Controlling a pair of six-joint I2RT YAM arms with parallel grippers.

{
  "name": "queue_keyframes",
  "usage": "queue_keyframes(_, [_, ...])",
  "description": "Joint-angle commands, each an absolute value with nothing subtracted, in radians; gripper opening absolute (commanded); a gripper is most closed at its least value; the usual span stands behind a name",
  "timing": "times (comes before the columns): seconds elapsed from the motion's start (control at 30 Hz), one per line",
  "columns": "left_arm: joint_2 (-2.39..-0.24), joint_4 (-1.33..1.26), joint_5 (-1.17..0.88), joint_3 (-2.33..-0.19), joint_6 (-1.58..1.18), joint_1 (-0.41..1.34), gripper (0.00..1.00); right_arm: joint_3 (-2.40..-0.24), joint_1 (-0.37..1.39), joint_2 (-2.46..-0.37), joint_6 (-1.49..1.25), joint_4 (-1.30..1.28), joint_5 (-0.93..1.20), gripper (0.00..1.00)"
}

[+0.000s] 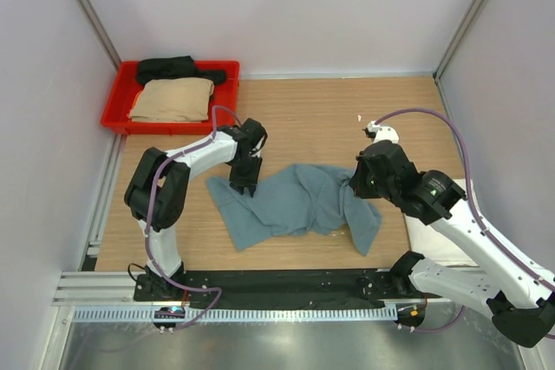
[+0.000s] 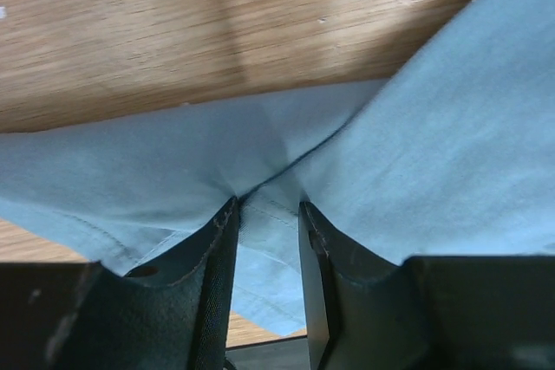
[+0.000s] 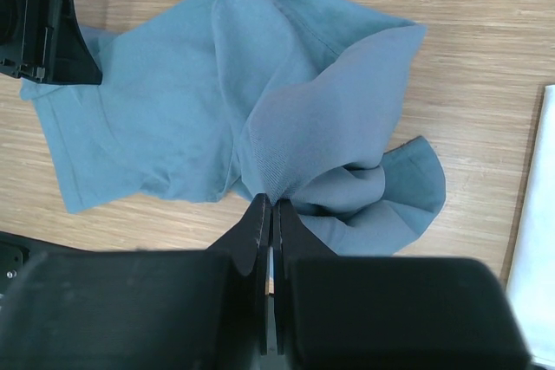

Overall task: Fold and stack the t-shirts
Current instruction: Flatten the tshirt out

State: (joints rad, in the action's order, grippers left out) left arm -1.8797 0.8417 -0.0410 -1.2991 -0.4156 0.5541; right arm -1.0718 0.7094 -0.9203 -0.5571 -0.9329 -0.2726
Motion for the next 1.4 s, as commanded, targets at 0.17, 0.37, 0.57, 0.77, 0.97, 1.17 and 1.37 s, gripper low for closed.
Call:
queue_keyframes(0.17, [-1.858, 0.814, -0.088, -1.301, -0.431, 0.549, 0.04, -1.071, 0.704, -0.885, -0.580, -0.887, -0.270, 0.01])
queue_keyframes(0.37, [-1.729, 0.877, 0.039, -1.429, -0.463, 0.549, 0.00, -1.066, 0.704, -0.885, -0.589, -0.876, -0.284, 0.01])
queue_keyframes(0.57, [-1.513, 0.903, 0.242, -1.653, -0.442, 0.549, 0.00, -1.112, 0.695, -0.948, -0.562, -0.876, -0.351, 0.01])
queue_keyframes(0.77, [-1.402, 0.942, 0.440, -1.945, -0.341, 0.538, 0.00, -1.241, 0.690, -1.023, -0.444, -0.835, -0.328, 0.01])
queue_keyframes(0.97, [-1.313, 0.853, 0.623, -2.233, -0.178, 0.534, 0.00, -1.359, 0.690, -1.019, -0.262, -0.674, -0.052, 0.01])
queue_keyframes(1.17, [-1.181, 0.643, 0.585, -2.336, -0.005, 0.535, 0.00, -1.502, 0.693, -1.060, -0.293, -0.546, 0.420, 0.02])
queue_keyframes(1.37, [-1.080, 0.506, 0.526, -2.421, 0.170, 0.558, 0.00, -1.493, 0.733, -1.040, -0.614, -0.191, 0.777, 0.02])
